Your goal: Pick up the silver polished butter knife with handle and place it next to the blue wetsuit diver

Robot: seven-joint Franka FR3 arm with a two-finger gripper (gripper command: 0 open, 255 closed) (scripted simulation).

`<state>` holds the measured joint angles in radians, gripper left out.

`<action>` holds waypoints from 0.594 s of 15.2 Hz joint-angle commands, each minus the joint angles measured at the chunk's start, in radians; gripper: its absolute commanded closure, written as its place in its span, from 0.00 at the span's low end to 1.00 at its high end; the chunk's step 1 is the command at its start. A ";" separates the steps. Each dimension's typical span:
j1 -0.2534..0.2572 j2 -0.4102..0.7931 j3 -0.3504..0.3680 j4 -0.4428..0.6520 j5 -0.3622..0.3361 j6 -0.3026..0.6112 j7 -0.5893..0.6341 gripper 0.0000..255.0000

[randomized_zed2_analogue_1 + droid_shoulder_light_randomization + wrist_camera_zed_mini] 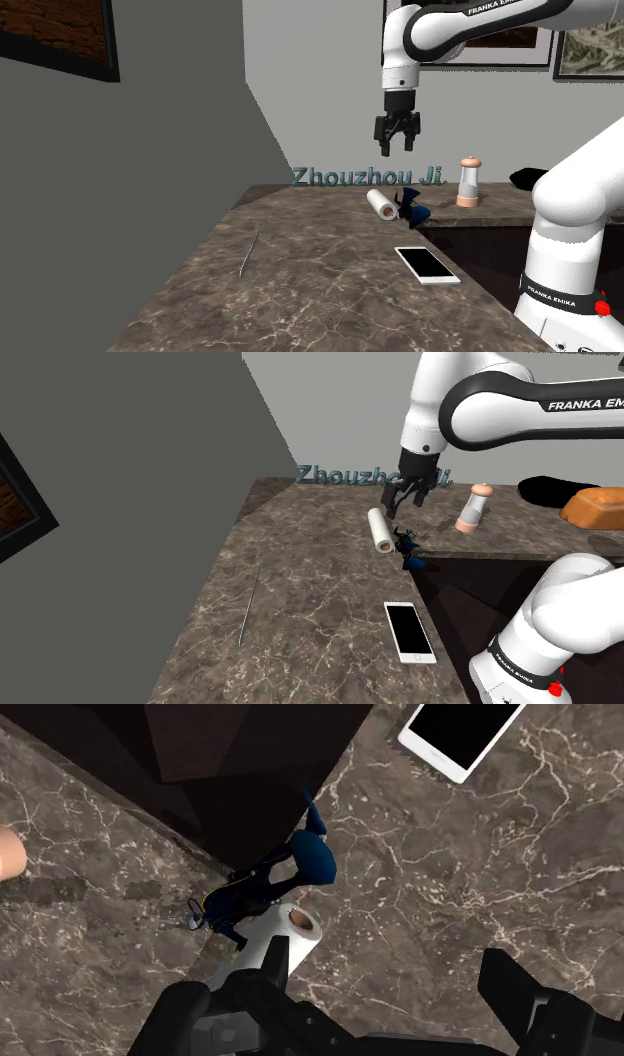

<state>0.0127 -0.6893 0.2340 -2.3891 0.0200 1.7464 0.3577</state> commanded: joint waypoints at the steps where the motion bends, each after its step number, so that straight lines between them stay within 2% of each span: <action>1: 0.003 0.037 0.043 0.003 0.028 0.028 0.073 0.00; 9: 0.000 0.235 0.216 0.075 0.099 0.138 0.357 0.00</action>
<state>0.0139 -0.4834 0.4275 -2.3281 0.1132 1.8703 0.6743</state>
